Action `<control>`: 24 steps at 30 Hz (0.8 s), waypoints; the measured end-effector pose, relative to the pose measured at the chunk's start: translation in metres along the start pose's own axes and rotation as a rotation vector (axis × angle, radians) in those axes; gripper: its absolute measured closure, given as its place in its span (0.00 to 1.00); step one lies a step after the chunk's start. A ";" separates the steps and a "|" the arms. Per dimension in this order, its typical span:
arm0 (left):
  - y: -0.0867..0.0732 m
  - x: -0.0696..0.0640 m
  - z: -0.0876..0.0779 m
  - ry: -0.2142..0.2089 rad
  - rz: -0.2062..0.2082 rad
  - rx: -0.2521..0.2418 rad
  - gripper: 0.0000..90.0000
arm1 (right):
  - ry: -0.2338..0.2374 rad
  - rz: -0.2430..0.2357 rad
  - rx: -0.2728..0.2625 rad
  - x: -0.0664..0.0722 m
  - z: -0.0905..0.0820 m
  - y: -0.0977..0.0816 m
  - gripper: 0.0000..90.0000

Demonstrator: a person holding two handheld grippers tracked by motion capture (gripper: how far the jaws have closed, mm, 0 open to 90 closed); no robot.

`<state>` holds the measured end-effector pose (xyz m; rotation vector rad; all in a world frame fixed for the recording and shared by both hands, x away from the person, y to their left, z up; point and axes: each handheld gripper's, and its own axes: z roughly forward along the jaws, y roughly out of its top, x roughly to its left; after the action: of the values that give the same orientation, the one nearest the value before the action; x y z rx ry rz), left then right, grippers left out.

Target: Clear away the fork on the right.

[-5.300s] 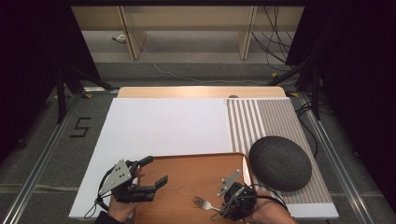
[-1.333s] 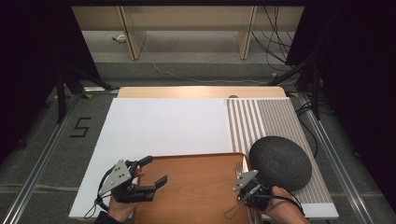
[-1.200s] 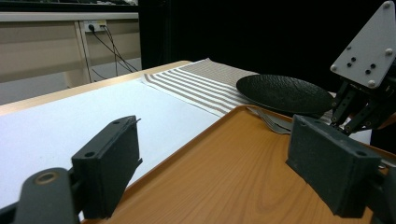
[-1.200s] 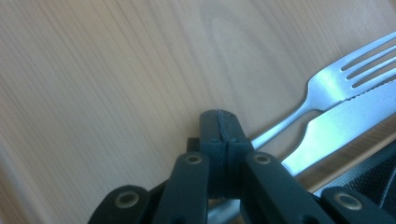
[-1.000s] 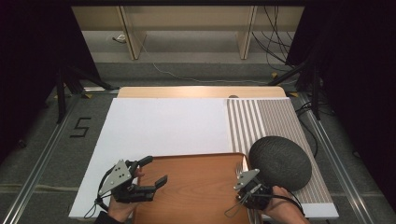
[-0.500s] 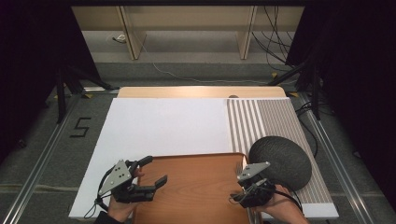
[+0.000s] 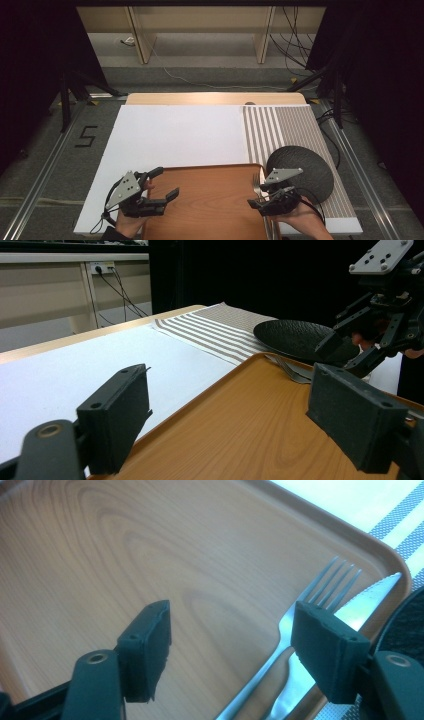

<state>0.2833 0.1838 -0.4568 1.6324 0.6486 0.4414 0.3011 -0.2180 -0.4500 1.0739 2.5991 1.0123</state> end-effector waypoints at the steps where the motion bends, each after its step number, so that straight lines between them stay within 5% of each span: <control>1: 0.000 0.000 0.000 0.001 0.000 0.000 0.19 | 0.000 0.006 -0.010 -0.001 -0.001 0.000 0.36; 24: 0.000 0.000 0.000 0.001 0.001 -0.001 0.19 | -0.082 0.151 -0.114 -0.020 -0.018 -0.010 0.32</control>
<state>0.2832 0.1838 -0.4568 1.6322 0.6484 0.4434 0.3034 -0.2466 -0.4453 1.2693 2.3953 1.1081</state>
